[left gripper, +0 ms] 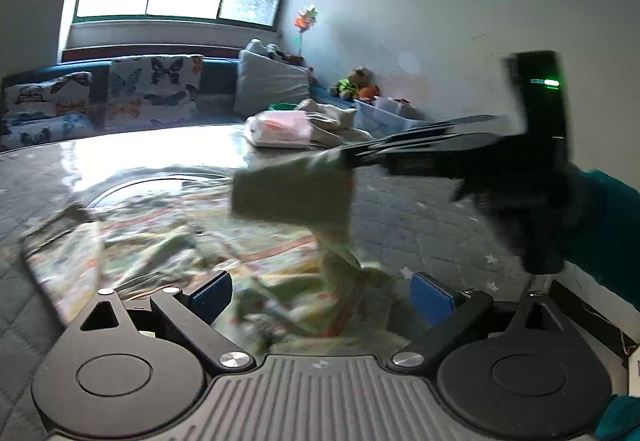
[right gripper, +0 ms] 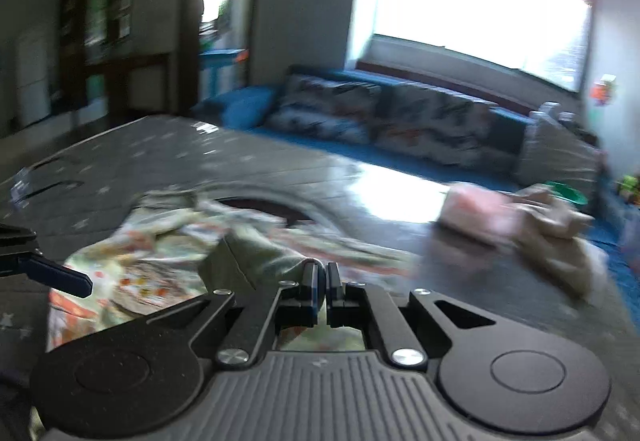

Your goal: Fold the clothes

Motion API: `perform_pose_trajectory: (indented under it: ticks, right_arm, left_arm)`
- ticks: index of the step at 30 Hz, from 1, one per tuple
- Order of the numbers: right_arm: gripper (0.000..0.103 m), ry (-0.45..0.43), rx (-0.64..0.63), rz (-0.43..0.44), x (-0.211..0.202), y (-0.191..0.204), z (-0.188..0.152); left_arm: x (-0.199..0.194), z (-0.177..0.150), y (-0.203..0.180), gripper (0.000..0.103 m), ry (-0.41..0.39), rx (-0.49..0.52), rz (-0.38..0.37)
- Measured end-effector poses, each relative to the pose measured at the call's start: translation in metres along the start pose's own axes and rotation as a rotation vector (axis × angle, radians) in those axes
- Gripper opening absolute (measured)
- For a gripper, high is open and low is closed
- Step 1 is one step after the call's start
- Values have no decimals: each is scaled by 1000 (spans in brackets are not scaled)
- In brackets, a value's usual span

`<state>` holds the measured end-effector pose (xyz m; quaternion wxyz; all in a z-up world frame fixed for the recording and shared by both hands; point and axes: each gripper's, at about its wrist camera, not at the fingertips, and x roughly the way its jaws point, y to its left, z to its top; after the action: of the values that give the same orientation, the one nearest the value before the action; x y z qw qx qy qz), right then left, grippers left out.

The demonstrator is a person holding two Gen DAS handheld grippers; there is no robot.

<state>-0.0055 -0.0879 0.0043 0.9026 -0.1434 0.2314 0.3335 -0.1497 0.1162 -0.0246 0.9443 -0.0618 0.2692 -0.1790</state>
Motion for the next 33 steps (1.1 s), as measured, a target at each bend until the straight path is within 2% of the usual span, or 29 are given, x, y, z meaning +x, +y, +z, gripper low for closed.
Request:
perform_pose_trajectory:
  ticks: [6,9,11,12,15,17,19,21,23,25,29,31,33]
  right_arm:
    - [3,-23,137,-235,-59,-56,-38]
    - [3,19,229,-346,-77,-81,-67]
    - [5,95,282,-406,-79,-99,-89]
    - [9,123,323,-426,-79,-106,-100]
    - [10,172,409,-459,-82,-120,-125]
    - [12,159,428,-429,-86,-119,-130]
    - [21,128,413,-381,-85,-113,-125]
    - [36,106,378,-313,-77,-102,-117]
    - [39,107,336,-245,-63,-85,-109]
    - [47,118,301,-201,-46,-72,-105]
    - [61,141,217,-208,-24,-54,-103]
    - [62,149,197,-215,-20,-51,-103]
    - [70,157,186,-235,-16,-54,-106]
  left_arm:
    - [33,2,-20,98,56,54,-72]
    - [48,-2,-28,98,97,76,-104]
    - [54,-7,-33,98,123,86,-120]
    - [56,-9,-34,98,134,91,-125]
    - [62,-15,-38,98,168,108,-141]
    - [63,-20,-40,98,187,109,-149]
    - [65,-25,-40,98,209,106,-149]
    - [68,-28,-40,98,227,97,-145]
    - [67,-30,-40,98,232,92,-138]
    - [66,-32,-41,98,230,91,-130]
    - [64,-34,-41,98,224,79,-124]
    - [64,-34,-41,98,222,73,-124]
    - [65,-34,-41,98,221,73,-125]
